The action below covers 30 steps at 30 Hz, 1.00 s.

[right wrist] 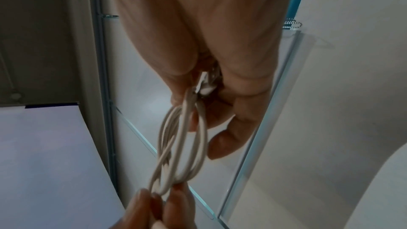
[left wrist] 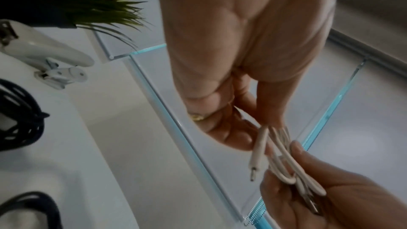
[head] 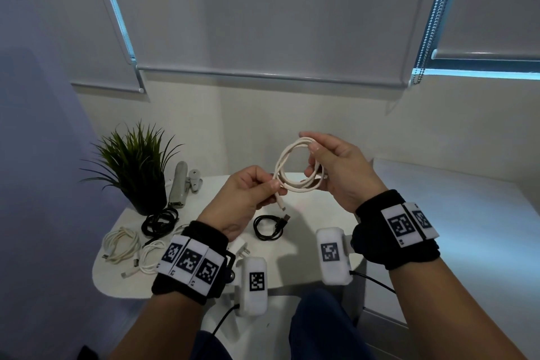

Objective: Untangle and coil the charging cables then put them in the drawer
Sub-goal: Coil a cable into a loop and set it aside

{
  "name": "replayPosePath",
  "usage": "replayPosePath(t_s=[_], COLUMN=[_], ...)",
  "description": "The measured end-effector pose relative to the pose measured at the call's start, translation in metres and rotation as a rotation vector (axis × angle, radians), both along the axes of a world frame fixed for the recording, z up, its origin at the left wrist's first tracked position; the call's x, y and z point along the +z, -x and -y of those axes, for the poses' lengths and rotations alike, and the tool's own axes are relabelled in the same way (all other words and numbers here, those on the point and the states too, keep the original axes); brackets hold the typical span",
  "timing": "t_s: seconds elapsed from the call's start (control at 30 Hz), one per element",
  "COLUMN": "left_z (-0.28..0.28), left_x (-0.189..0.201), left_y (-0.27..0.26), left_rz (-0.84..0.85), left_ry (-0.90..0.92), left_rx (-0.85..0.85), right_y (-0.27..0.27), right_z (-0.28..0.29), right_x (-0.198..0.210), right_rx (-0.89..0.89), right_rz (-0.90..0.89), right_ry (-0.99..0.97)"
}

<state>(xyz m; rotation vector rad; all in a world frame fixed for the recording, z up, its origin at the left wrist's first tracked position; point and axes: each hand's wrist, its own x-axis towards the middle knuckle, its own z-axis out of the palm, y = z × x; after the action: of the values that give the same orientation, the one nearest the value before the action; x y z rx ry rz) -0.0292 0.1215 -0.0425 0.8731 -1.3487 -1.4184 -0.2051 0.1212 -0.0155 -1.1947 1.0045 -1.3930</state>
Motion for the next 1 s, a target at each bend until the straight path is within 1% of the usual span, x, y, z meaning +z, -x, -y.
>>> replayPosePath(t_s=[0.1,0.17,0.2,0.23,0.3,0.37,0.4,0.43,0.53,0.57,0.67,0.7,0.77,0.9,1.0], left_z=[0.004,0.005,0.005,0.005,0.007,0.010,0.011,0.012,0.010,0.009,0.007,0.007,0.007,0.005,0.005], left_x=[-0.003,-0.004,-0.003,-0.002,-0.002,-0.002,-0.003,-0.002,0.000,0.000,-0.001,-0.001,-0.001,-0.002,0.000], left_y=[0.001,0.003,0.003,0.004,0.004,0.002,0.001,0.001,0.004,0.006,0.008,0.008,0.009,0.009,0.009], left_rz=[-0.126,-0.149,-0.128,-0.078,0.116,0.344,0.391,0.376,0.173,0.104,-0.100,-0.149,-0.176,-0.146,-0.114], left_ry=[0.000,0.036,0.063,0.100,0.198,0.289,0.308,0.307,0.211,0.168,0.064,0.037,0.026,0.049,0.049], left_rx=[0.068,0.130,0.163,0.197,0.259,0.322,0.355,0.381,0.408,0.397,0.319,0.299,0.274,0.228,0.232], right_y=[-0.001,-0.003,-0.004,-0.004,-0.004,-0.004,-0.004,-0.005,-0.007,-0.008,-0.008,-0.009,-0.010,-0.010,-0.010], right_z=[0.000,0.001,0.002,0.002,0.003,0.002,0.002,0.001,0.000,0.000,0.003,0.004,0.003,0.002,0.003], right_x=[-0.002,-0.002,-0.002,-0.002,-0.001,-0.001,-0.001,-0.001,0.000,0.000,-0.002,-0.003,-0.004,-0.006,-0.007], right_rx=[0.032,0.001,-0.025,-0.054,-0.090,-0.073,-0.055,-0.038,-0.025,-0.044,-0.160,-0.174,-0.155,-0.116,-0.109], right_rz=[-0.001,-0.048,-0.073,-0.080,-0.035,0.032,0.055,0.073,0.099,0.074,-0.088,-0.093,-0.044,0.028,0.037], right_ry=[0.024,0.039,0.044,0.044,0.025,0.000,-0.006,-0.010,-0.020,-0.017,0.015,0.017,0.003,-0.046,-0.069])
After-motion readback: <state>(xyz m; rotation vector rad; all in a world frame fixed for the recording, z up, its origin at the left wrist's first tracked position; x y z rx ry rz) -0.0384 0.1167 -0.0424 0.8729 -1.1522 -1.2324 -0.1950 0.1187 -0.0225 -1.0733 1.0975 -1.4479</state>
